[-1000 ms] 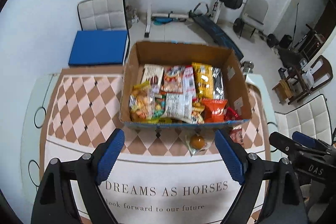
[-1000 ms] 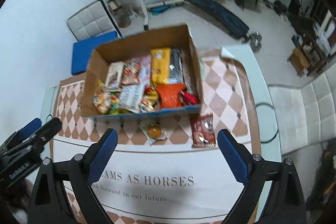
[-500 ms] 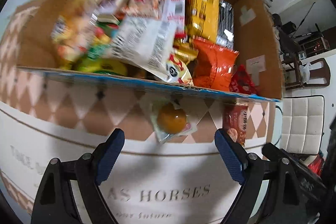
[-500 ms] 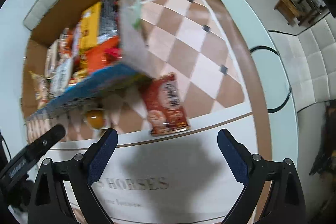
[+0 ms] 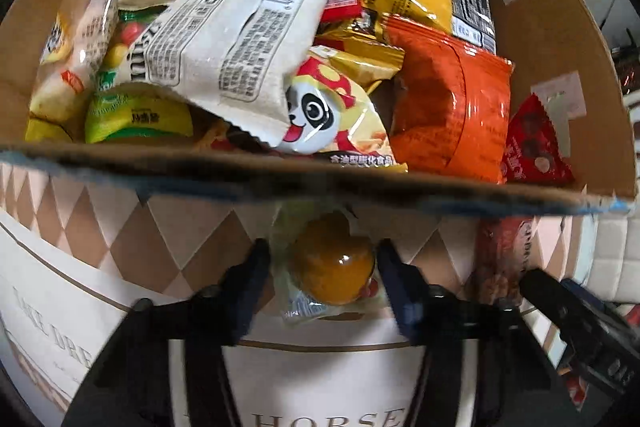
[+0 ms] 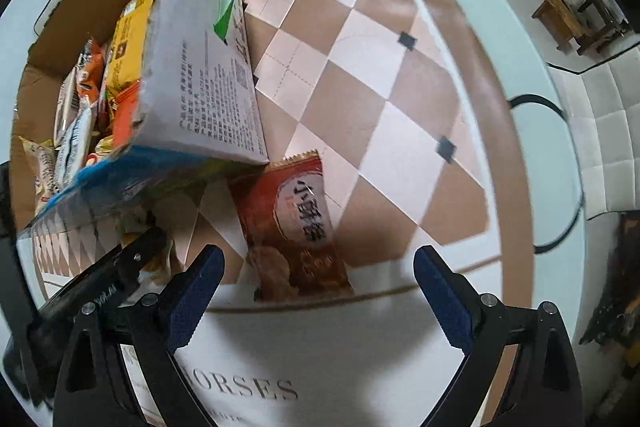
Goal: Organize snacks
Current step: 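Grasp the wrapped orange egg with the left tool while the right grasps the brown biscuit packet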
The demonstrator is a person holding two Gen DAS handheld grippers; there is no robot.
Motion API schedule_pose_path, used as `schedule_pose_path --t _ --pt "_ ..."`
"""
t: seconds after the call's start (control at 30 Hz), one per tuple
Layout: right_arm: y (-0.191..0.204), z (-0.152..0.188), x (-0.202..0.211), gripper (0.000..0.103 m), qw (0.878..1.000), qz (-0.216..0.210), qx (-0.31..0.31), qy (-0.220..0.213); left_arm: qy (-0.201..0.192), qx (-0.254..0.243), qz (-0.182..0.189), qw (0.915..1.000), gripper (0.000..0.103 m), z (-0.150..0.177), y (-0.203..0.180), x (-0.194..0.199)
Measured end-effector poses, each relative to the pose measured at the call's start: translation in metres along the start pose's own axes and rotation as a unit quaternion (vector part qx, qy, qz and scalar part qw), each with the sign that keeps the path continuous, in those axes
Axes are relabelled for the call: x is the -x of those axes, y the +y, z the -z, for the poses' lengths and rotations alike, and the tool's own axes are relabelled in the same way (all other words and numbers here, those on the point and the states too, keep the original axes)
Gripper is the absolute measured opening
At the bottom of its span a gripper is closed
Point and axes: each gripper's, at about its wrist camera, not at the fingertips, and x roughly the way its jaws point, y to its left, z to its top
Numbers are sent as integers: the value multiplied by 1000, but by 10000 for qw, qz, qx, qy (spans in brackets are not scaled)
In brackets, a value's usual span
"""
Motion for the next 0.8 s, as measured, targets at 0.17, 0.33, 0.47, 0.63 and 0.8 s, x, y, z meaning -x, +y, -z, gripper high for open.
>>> schedule_pose_path --t 0.17,0.33,0.47,0.63,0.8 --pt "14 -4 -25 94 9994 237 188 150 11 -70 -110 9999 45 15 4 5" --pt "24 6 -29 63 9978 463 464 109 231 -66 -181 9995 45 46 24 10" --pt "21 27 -32 60 9967 397 601 362 475 -81 -187 9987 45 74 38 13" --pt "16 71 -35 59 9936 379 791 704 648 -43 -159 9978 45 103 51 16" --pt "15 99 -38 59 9926 343 772 874 768 -50 -136 9969 47 121 59 17"
